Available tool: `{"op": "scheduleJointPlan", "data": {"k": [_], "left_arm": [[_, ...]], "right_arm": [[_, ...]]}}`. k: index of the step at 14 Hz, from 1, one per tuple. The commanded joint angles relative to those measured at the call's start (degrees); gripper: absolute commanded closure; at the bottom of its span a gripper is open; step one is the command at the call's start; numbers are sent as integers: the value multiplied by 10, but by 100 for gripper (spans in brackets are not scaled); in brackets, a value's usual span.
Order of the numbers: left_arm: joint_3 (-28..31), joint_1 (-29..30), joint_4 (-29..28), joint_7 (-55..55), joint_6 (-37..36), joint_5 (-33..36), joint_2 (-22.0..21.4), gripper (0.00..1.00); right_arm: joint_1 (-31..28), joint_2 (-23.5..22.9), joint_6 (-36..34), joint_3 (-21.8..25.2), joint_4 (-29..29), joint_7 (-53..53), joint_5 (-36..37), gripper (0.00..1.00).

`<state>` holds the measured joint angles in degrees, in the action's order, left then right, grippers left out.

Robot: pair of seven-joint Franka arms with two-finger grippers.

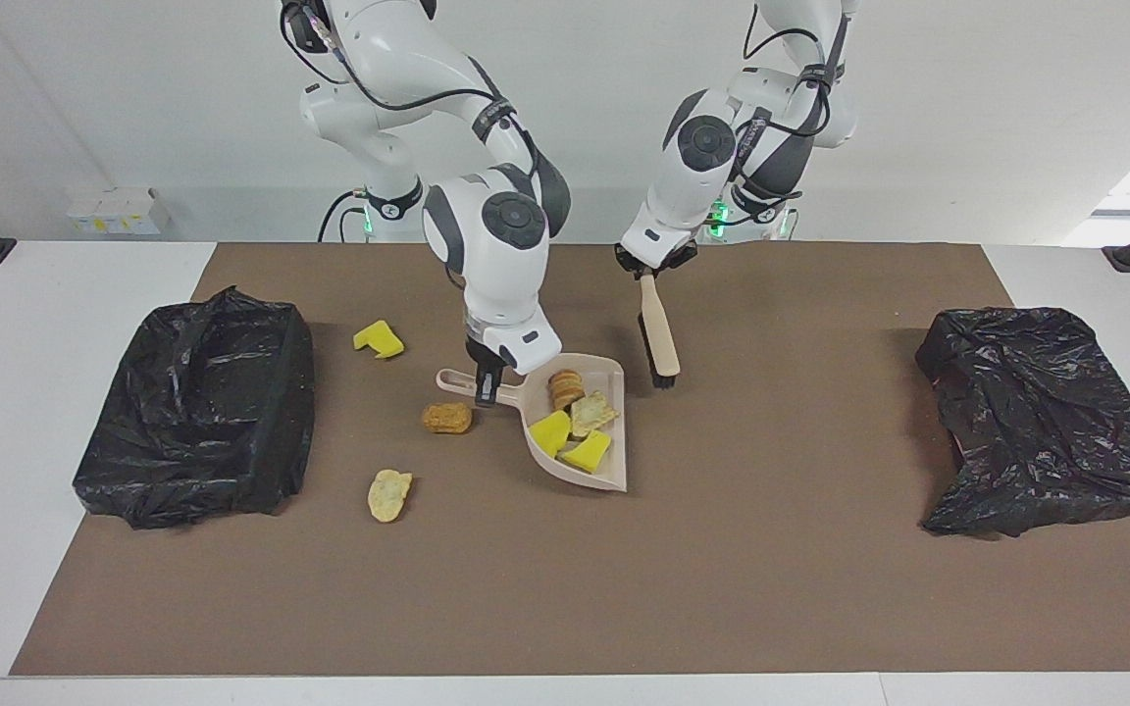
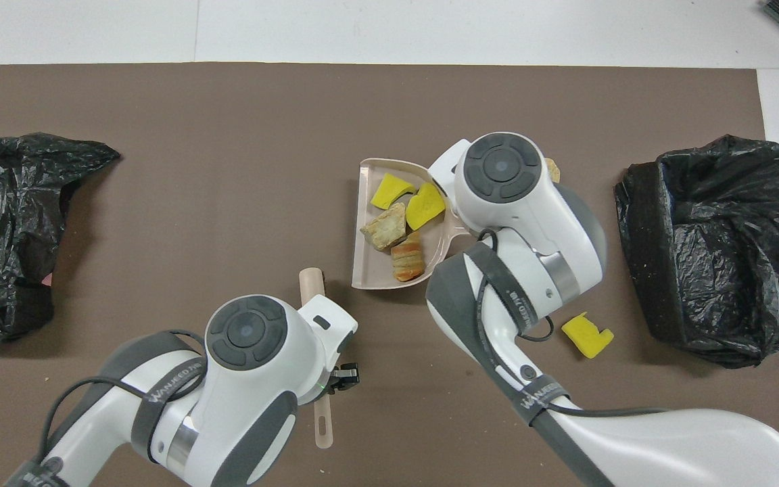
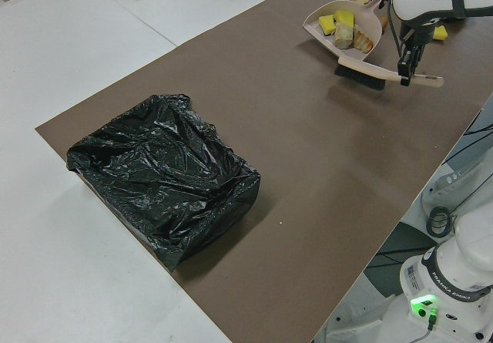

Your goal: Sweep and dump trash in bin

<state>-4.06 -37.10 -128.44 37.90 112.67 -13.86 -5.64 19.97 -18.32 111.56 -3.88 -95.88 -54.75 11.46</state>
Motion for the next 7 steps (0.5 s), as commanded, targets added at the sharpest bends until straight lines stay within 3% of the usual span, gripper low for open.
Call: {"op": "scheduleJointPlan", "data": {"k": [1,5,6,7], "left_arm": [[4,-58,-55,73,74,10,-19,100],[4,-106,-112,92,155,10,-20,99],[4,-103,-110,91,154,10,-18,54],[5,-98,-103,90,147,10,-14,1]], "right_arm": [[-40,53,-5,-6,-38,-49,-25,100],[-99,99,-47,-6,-38,-113,-36,100],[-116,108,-50,-6,-39,-120,-36,100],[-133,113,-52,-6,-39,-136,-37,100]]}}
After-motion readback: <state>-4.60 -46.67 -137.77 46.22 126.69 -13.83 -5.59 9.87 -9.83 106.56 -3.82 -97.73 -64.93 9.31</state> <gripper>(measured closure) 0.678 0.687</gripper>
